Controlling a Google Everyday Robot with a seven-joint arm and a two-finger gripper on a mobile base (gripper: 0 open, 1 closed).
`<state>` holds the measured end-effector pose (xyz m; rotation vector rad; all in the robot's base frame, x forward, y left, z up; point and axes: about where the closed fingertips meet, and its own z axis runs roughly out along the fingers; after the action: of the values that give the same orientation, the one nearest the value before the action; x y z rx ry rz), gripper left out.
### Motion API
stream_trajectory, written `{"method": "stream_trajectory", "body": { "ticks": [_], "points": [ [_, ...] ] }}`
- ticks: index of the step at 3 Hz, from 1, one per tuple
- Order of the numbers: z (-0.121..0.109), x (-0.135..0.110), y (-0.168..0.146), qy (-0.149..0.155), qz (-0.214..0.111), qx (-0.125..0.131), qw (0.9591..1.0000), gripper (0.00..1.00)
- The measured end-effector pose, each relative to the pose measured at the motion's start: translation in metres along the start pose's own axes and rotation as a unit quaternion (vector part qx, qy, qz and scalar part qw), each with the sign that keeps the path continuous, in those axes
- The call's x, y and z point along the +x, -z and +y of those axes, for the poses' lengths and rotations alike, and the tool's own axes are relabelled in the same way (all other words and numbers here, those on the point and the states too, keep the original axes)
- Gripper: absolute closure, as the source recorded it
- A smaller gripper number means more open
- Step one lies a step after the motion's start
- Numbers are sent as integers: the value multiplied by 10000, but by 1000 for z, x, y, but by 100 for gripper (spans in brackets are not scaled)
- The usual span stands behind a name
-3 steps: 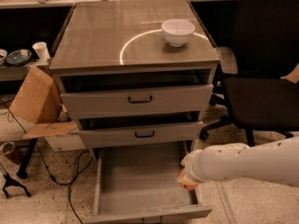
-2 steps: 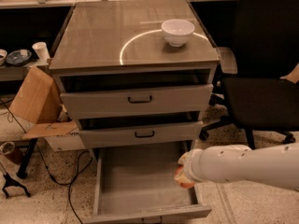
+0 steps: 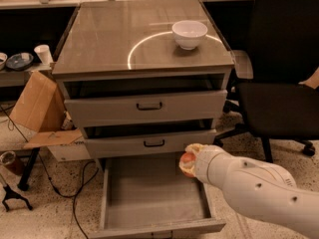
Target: Pick apple from bottom drawer and place on counter
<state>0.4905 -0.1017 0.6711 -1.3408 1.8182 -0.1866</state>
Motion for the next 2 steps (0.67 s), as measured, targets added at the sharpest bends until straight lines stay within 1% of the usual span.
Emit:
{"method": "stream_trajectory", "body": {
  "ticks": [1, 2],
  "points": [
    [-33, -9, 52, -71, -359, 965, 9947, 100],
    [-76, -18, 108, -125, -800, 1949, 9775, 100]
  ]
}}
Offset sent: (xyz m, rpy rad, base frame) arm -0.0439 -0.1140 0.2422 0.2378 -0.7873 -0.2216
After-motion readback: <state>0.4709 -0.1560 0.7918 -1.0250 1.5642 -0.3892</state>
